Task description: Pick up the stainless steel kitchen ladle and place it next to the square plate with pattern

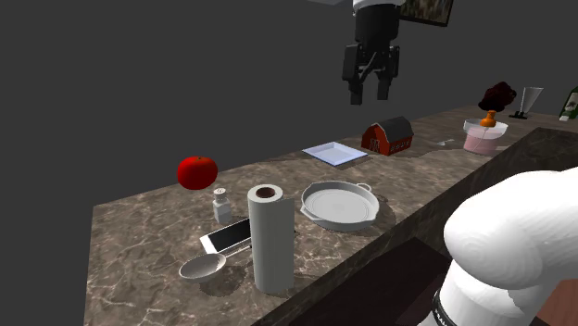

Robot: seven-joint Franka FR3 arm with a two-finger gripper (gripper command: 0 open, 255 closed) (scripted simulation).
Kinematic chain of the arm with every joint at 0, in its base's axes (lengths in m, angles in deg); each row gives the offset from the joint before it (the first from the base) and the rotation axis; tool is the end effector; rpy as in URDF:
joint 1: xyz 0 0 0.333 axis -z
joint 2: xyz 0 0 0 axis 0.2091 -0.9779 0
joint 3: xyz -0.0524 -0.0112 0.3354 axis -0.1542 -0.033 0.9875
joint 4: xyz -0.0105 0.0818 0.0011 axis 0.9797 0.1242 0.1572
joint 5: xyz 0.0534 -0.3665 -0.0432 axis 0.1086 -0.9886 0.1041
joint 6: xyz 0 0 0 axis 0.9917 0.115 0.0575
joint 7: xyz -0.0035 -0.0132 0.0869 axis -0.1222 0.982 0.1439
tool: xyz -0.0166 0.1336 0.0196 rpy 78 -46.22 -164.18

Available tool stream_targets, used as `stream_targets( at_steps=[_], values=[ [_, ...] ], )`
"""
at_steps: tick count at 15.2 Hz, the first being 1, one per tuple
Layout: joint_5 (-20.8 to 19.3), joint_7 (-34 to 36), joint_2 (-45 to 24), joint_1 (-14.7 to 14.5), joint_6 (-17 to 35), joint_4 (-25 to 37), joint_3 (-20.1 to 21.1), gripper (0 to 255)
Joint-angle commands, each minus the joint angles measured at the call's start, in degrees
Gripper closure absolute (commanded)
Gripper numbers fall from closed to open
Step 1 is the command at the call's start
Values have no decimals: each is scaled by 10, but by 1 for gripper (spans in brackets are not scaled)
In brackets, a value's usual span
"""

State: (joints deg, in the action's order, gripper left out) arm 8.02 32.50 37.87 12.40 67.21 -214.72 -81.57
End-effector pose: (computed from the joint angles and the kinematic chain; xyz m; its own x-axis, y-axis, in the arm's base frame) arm 0.2422 0.0273 0.6003 0.9842 0.1678 -0.0559 0.1680 -0.9858 0.0004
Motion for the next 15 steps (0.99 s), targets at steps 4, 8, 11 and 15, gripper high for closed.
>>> stream_targets(
  at_steps=[4, 8, 11, 15],
  values=[
    [1, -50, -20, -30, 61, -32, 7, 0],
    [3, -116, -52, -70, 143, -69, 18, 0],
    [5, -164, -80, -99, 203, -92, 27, 0],
    [8, -227, -121, -138, 284, -119, 41, 0]
  ],
)
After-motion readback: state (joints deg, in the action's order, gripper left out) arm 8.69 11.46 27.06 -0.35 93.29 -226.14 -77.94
